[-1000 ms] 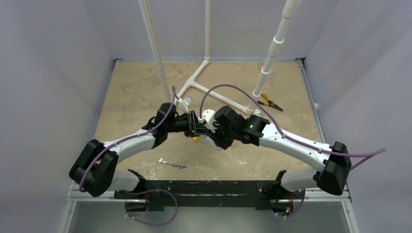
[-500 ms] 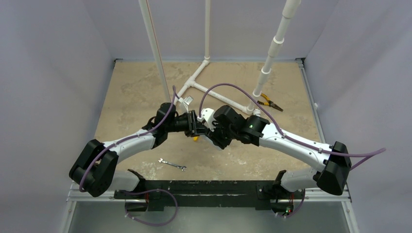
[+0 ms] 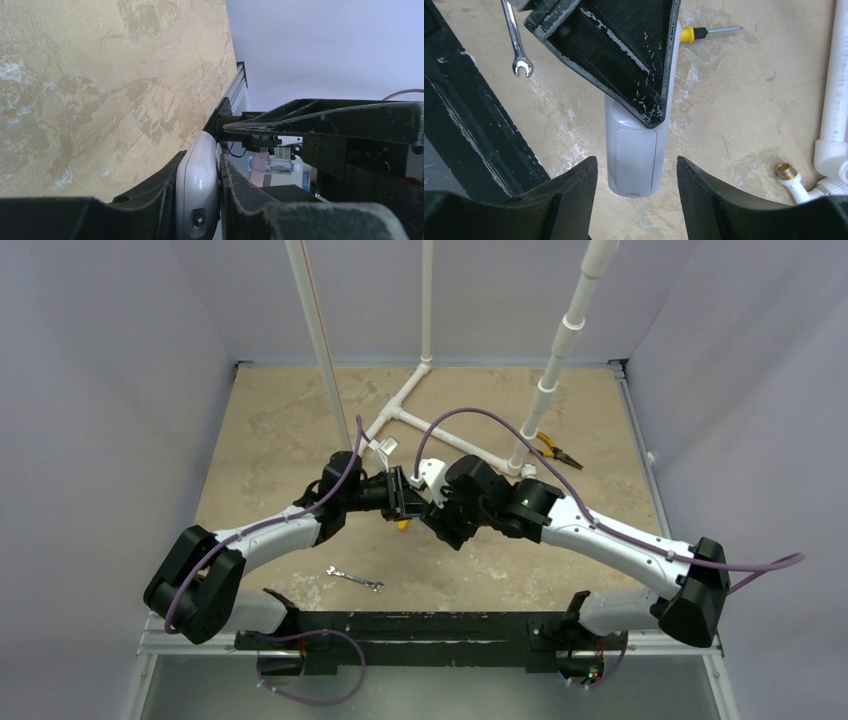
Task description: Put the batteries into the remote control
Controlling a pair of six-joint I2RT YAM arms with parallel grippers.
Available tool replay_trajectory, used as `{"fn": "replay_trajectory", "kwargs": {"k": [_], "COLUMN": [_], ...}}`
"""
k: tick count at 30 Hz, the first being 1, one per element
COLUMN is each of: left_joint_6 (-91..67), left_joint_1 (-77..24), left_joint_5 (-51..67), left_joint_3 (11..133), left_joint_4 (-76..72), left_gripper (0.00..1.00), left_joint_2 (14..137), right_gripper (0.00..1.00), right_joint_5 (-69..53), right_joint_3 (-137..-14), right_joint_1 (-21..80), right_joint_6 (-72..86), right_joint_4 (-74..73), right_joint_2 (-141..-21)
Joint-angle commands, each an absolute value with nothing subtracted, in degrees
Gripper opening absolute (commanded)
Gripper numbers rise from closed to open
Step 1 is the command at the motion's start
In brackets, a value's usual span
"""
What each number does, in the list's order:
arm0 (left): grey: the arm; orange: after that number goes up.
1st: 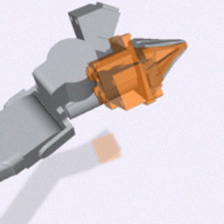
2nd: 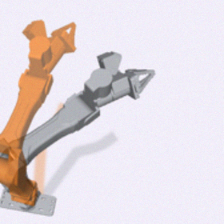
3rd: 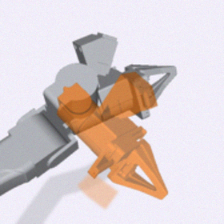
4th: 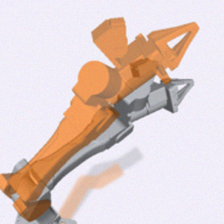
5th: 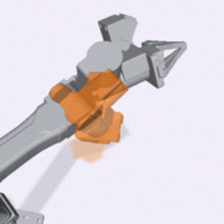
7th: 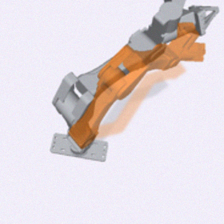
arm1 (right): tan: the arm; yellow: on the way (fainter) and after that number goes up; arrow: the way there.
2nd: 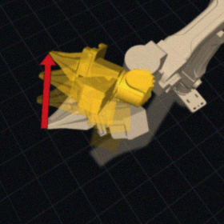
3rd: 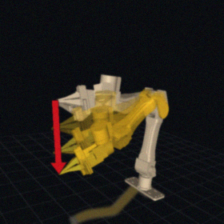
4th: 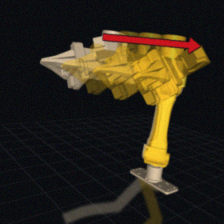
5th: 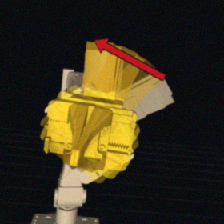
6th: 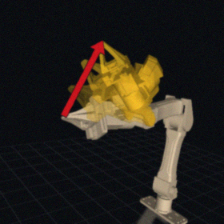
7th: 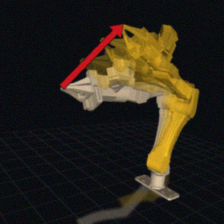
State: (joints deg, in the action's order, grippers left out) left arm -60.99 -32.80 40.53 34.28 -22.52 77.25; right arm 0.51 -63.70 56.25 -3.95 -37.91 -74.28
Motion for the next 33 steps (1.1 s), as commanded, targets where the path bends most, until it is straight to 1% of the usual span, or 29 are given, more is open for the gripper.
{"fn": "replay_trajectory", "kwargs": {"k": [1, 4, 8, 11, 13, 16, 19, 23, 25, 29, 33], "left_joint_6": [-61.6, -62.0, -63.7, -64.2, -64.3, -64.1, -64.7, -65.5, -65.7, -66.0, -66.0], "left_joint_1": [-33.1, -33.0, -33.1, -33.1, -33.1, -33.1, -33.0, -33.0, -33.0, -33.1, -33.1], "left_joint_5": [41.7, 41.6, 41.4, 41.4, 41.5, 41.3, 41.1, 41.1, 41.0, 40.8, 40.7], "left_joint_3": [36.2, 36.2, 35.8, 36.2, 36.7, 37.0, 36.9, 36.7, 36.7, 36.5, 36.5], "left_joint_4": [-26.4, -27.2, -30.1, -31.0, -31.0, -30.2, -30.6, -31.3, -31.4, -31.0, -30.7], "left_gripper": [0.00, 0.00, 0.00, 0.00, 0.00, 0.00, 0.00, 0.00, 0.00, 0.00, 0.00], "left_joint_2": [77.3, 77.5, 77.2, 76.7, 76.4, 75.7, 75.2, 74.3, 73.8, 72.8, 72.3], "right_gripper": [0.58, 0.61, 0.63, 0.69, 0.75, 0.80, 0.81, 0.82, 0.82, 0.82, 0.81], "right_joint_5": [1.1, 4.2, 21.3, 24.0, 24.1, 23.1, 19.5, 8.1, 3.0, 0.2, -2.7], "right_joint_3": [-65.8, -62.4, -57.1, -51.3, -47.7, -43.6, -38.4, -29.0, -23.7, -16.7, -14.0], "right_joint_1": [56.5, 56.4, 56.1, 55.5, 54.5, 53.1, 50.3, 42.7, 40.5, 39.9, 39.9], "right_joint_6": [-1.5, 6.4, 24.7, 35.5, 40.7, 46.1, 50.8, 58.4, 62.4, 68.1, 70.1], "right_joint_4": [-33.6, -27.8, -24.1, -21.0, -19.8, -18.8, -16.1, -6.6, -1.0, 9.0, 13.0], "right_joint_2": [-68.3, -63.5, -57.6, -52.1, -49.0, -44.6, -40.2, -34.2, -32.4, -30.8, -30.8]}}
